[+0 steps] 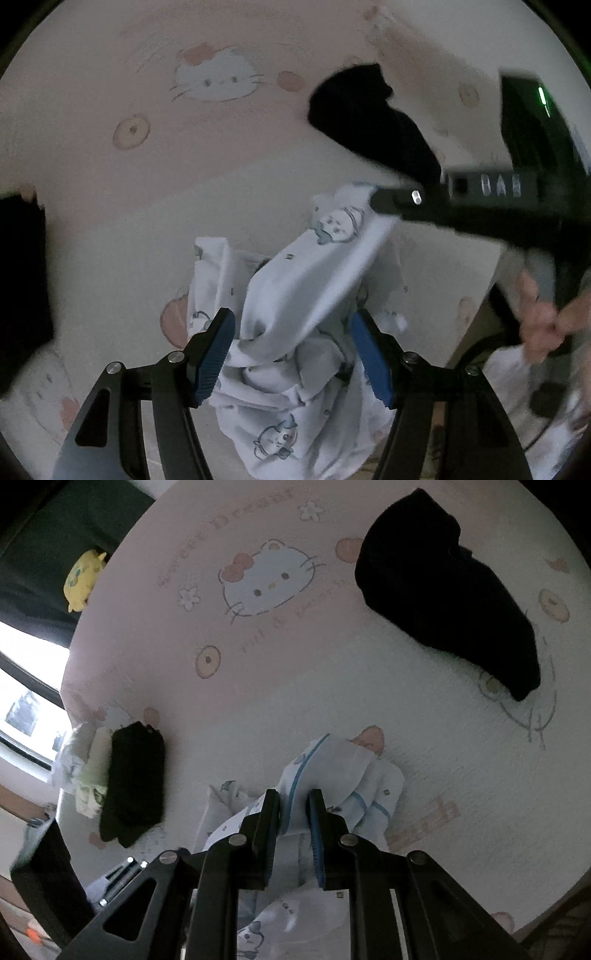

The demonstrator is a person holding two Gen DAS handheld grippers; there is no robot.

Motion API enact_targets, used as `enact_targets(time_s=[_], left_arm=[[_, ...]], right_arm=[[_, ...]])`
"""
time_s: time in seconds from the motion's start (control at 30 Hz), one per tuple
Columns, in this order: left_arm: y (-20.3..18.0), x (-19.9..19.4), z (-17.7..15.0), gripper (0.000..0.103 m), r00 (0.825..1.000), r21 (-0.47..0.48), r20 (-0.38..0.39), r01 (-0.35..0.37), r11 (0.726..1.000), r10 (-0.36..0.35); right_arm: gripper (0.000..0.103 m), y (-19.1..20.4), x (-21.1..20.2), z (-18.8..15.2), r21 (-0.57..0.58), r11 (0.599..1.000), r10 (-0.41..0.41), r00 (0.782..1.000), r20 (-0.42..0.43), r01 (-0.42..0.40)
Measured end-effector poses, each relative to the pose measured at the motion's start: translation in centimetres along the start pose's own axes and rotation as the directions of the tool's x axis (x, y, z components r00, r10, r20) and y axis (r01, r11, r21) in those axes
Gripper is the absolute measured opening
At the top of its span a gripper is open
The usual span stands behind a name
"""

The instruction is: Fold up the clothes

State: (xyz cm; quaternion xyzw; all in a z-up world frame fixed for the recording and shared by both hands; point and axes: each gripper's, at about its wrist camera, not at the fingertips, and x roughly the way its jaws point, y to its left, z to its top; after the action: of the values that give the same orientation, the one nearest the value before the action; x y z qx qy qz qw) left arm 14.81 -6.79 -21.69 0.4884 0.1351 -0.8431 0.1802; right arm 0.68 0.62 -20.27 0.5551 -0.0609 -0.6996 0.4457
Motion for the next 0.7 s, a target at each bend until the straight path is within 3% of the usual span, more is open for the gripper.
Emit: enact_targets(time_s=[0.1,0.2,0.33,0.37,0.4,0.43,0.53,0.7], left_arm=[[-0.8,1.1,0.0,0.063,0.995,0.09,0.021,-0.096,0.991,0.095],[-0.3,2.3,-0.1,0.063,0.993,0.087,0.007,-0.12,0.989,0.12],[1.4,1.8,-0.8,0.062,0.988,0.019,0.132,-0.085,0.996,0.082],[1.7,1.9,-0.6,0.05,0.989,0.007,0.127,-0.073,0.997,0.071],[1.9,2.0,-0.5,0.037,0.992,-0.012,0.122,-0.04,0.999,0.041],[2.2,2.1,-0.3,0.034,0.993,-0.032,0.118,-0.006,0.999,0.01],[2.7,2.2,0.2,0.034,0.992,-0.069,0.112,0.07,0.995,-0.062],[1.7,2.1,-0.1,0.034,0.992,-0.031,0.116,0.053,0.998,-0.049]], right_arm=[[0.015,0.0,0.0,0.1,0.021,1.0,0.019,1.0,0.004,-0.019],[0.015,-0.4,0.0,0.1,0.063,0.996,0.069,0.998,0.001,-0.068],[0.016,-1.4,0.3,0.0,0.143,0.986,0.089,0.996,-0.003,-0.088],[0.017,-1.8,0.4,-0.2,0.187,0.977,0.105,0.994,-0.007,-0.102],[0.024,-2.2,0.6,-0.3,0.227,0.967,0.125,0.992,-0.012,-0.119],[0.034,-2.5,0.8,-0.5,0.264,0.954,0.149,0.989,-0.017,-0.139],[0.044,-2.8,1.3,-1.2,0.349,0.922,0.192,0.981,-0.031,-0.17],[0.046,-0.9,2.1,-1.9,0.319,0.936,0.176,0.983,-0.058,-0.149]])
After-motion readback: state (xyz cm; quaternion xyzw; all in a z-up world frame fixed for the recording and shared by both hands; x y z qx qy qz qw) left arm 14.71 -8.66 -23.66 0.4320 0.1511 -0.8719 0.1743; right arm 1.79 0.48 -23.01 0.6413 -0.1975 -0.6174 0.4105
